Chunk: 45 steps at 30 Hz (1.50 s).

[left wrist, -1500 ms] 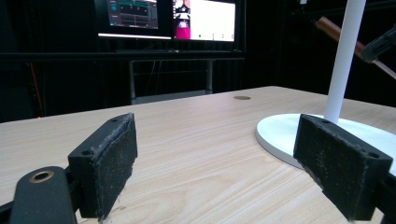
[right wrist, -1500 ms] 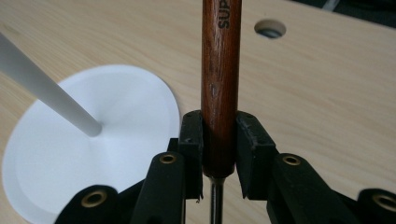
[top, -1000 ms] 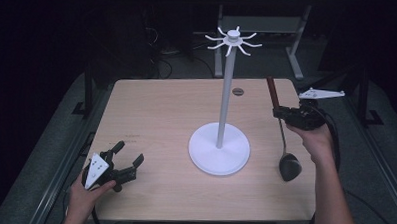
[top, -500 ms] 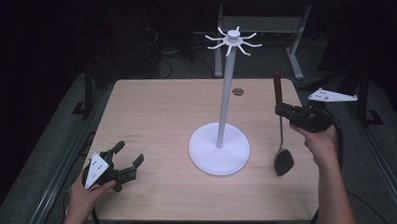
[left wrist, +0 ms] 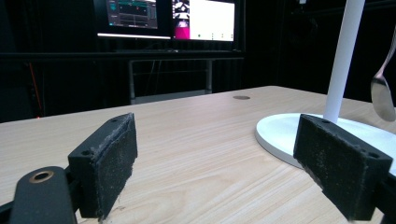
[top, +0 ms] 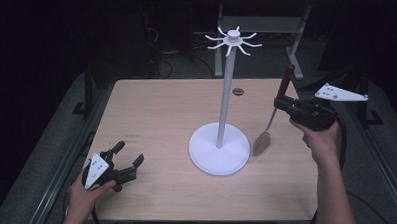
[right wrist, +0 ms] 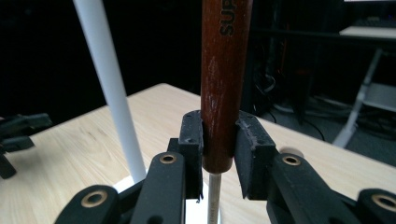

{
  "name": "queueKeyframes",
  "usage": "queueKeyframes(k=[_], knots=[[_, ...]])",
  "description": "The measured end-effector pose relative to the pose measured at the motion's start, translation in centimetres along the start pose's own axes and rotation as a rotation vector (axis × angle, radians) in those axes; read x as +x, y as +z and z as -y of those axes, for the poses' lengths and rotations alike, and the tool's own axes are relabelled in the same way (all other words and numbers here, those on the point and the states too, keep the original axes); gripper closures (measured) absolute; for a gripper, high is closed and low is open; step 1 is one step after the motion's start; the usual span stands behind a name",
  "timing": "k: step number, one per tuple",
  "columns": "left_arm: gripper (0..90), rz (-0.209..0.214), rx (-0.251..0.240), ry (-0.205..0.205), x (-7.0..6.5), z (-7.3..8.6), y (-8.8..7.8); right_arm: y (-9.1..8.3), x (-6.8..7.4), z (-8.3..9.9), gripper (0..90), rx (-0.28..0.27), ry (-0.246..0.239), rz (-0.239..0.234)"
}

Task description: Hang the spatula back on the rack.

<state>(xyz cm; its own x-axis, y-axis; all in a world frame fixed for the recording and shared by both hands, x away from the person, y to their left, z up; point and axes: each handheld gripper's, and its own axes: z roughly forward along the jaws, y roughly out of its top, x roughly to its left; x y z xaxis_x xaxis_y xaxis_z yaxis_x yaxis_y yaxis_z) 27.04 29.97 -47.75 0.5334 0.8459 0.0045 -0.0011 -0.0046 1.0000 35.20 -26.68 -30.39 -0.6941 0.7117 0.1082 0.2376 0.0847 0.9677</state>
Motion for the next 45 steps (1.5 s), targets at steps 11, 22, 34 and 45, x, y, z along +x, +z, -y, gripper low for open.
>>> queueKeyframes(k=[11,22,34,45], knots=[[12.9,-0.003,0.007,-0.001,0.0,0.0,0.0,-0.1,1.9,-2.2,73.3,-0.08,-0.038,-0.081],[12.9,0.003,0.001,0.001,0.0,0.0,0.0,0.7,3.2,-4.3,73.4,-0.118,-0.051,-0.162],[12.9,0.002,0.001,0.002,0.0,0.0,0.0,1.9,3.6,-6.1,73.3,-0.106,-0.08,-0.209],[12.8,0.003,0.001,0.001,0.0,0.0,0.0,3.0,4.0,-7.2,73.3,-0.068,-0.103,-0.231]])
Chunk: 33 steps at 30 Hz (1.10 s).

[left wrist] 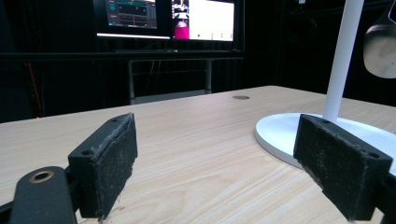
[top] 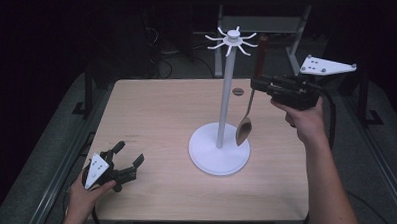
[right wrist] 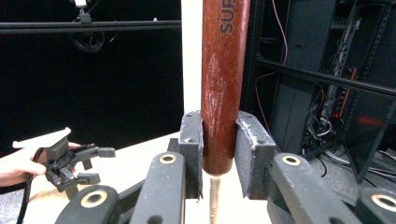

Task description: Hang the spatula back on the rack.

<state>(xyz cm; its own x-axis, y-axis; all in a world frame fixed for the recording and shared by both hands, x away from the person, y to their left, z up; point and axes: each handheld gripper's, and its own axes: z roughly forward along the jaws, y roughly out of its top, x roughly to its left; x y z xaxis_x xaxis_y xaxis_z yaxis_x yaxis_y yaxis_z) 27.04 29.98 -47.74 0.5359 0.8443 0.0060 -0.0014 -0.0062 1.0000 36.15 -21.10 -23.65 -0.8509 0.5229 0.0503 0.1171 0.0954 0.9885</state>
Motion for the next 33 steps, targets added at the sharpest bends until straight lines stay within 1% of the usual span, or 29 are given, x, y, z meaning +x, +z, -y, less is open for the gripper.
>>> queueKeyframes(k=[3,8,14,18,19,20,21,22,27,30,33], knots=[[12.9,0.0,0.0,0.0,0.0,0.0,0.0,0.4,-0.1,-0.2,73.3,0.014,-0.006,-0.003],[12.9,0.0,0.0,0.0,0.0,0.0,0.0,0.9,-0.1,-0.4,73.3,0.022,-0.005,-0.014],[12.9,0.001,0.0,0.0,0.0,0.0,0.0,1.5,-0.4,-0.5,73.3,0.031,0.009,-0.048],[12.9,0.001,0.0,0.0,0.0,0.0,0.0,2.0,-0.5,-0.8,73.2,0.044,0.008,-0.063],[12.9,0.001,-0.001,0.0,0.0,0.0,0.0,2.0,-0.5,-0.8,73.2,0.044,0.008,-0.063],[12.9,0.001,0.0,0.0,0.0,0.0,0.0,2.2,-0.5,-0.9,73.2,0.06,-0.002,-0.064],[12.9,0.001,0.0,0.001,0.0,0.0,0.0,2.2,-0.5,-0.9,73.2,0.06,-0.002,-0.064],[12.9,0.001,0.0,0.0,0.0,0.0,0.0,2.4,-0.4,-0.9,73.2,0.071,-0.007,-0.065],[12.9,0.001,0.0,0.0,0.0,0.0,0.0,2.9,-0.2,-1.0,72.9,0.077,-0.014,-0.068],[12.9,0.002,0.0,0.0,0.0,0.0,0.0,2.8,-0.2,-0.9,71.9,0.077,-0.015,-0.058],[12.9,0.002,0.001,0.001,0.0,0.0,0.0,2.5,-0.2,-0.8,68.1,0.076,-0.008,-0.065]])
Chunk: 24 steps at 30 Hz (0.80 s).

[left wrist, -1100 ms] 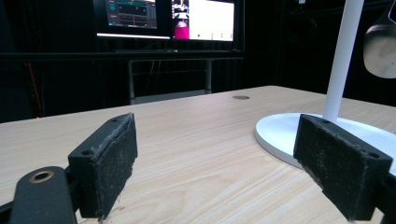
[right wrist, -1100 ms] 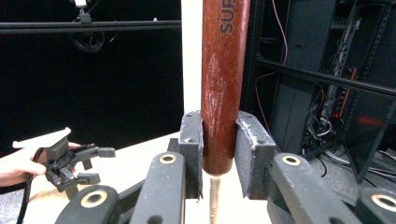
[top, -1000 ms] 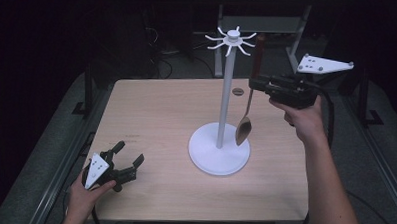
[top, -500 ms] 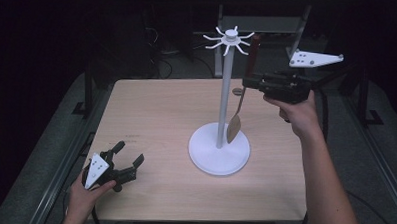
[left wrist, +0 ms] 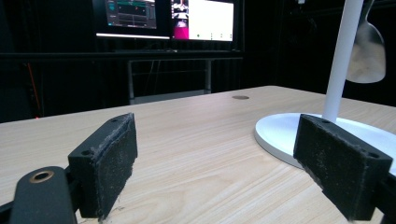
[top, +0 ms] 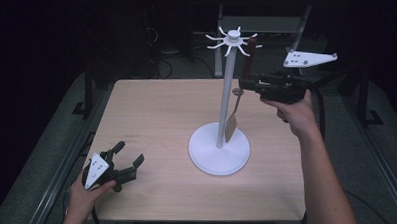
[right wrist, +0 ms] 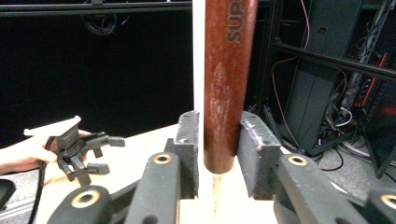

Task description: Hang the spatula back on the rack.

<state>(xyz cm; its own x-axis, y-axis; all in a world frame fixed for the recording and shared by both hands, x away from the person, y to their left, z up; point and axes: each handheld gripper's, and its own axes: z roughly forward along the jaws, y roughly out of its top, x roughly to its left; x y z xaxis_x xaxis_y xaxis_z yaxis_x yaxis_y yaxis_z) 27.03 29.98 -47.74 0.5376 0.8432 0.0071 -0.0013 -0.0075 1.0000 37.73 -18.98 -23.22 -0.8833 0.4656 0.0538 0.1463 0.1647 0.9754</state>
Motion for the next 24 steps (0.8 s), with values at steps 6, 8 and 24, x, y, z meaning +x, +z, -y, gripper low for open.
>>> queueKeyframes(k=[6,8,24], knots=[[12.9,0.0,-0.001,-0.001,0.0,0.0,0.0,-0.9,0.1,0.7,60.2,0.006,0.011,0.024],[12.9,0.0,0.0,0.0,0.0,0.0,0.0,-1.4,0.2,1.0,57.7,0.005,0.011,0.037],[12.9,0.0,0.006,0.007,0.0,0.0,0.0,-3.8,-0.1,4.4,44.9,0.048,0.05,0.146]])
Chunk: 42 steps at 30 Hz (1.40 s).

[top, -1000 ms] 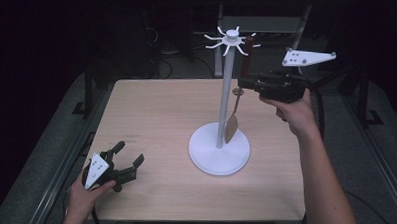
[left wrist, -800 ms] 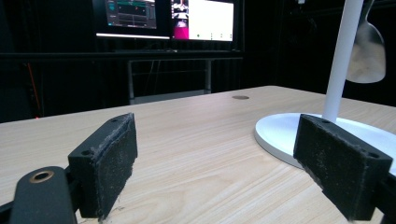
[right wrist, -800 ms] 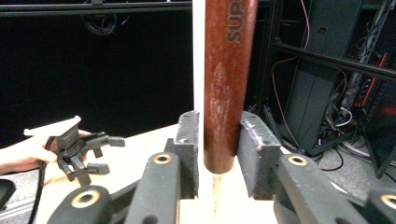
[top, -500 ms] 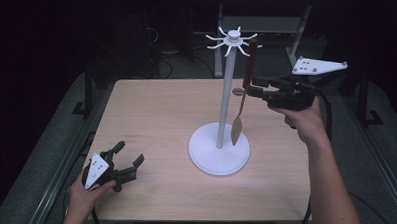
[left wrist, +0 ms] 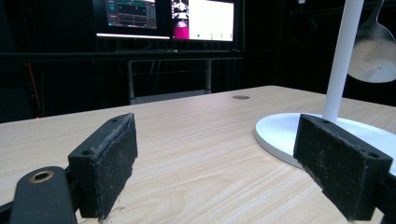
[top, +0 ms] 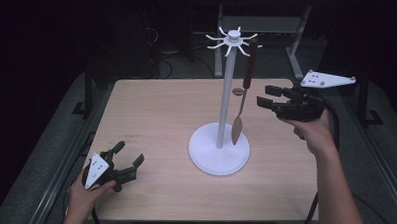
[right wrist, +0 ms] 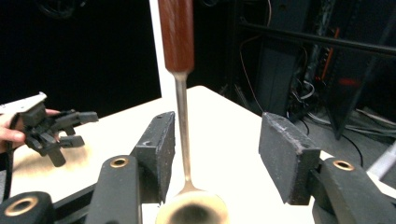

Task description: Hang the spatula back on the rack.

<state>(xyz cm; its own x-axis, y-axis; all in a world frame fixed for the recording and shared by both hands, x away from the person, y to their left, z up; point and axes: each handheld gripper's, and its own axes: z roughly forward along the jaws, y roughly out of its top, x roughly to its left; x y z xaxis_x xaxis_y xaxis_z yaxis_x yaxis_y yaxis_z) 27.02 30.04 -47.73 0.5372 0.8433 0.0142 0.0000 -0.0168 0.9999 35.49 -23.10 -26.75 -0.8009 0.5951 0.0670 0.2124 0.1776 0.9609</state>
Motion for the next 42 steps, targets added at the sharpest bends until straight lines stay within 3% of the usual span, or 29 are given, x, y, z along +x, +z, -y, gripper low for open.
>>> queueKeyframes(k=[20,23,42], knots=[[12.9,0.001,-0.002,-0.002,0.0,0.0,0.0,-0.9,-0.1,4.6,38.3,0.118,-0.001,0.131],[12.9,0.001,-0.01,-0.017,-0.1,0.0,0.1,-1.0,-0.1,5.6,36.6,0.134,0.012,0.141],[12.8,-0.002,-0.004,-0.011,-0.1,0.0,0.0,-1.6,0.5,12.6,29.8,0.276,0.113,0.202]])
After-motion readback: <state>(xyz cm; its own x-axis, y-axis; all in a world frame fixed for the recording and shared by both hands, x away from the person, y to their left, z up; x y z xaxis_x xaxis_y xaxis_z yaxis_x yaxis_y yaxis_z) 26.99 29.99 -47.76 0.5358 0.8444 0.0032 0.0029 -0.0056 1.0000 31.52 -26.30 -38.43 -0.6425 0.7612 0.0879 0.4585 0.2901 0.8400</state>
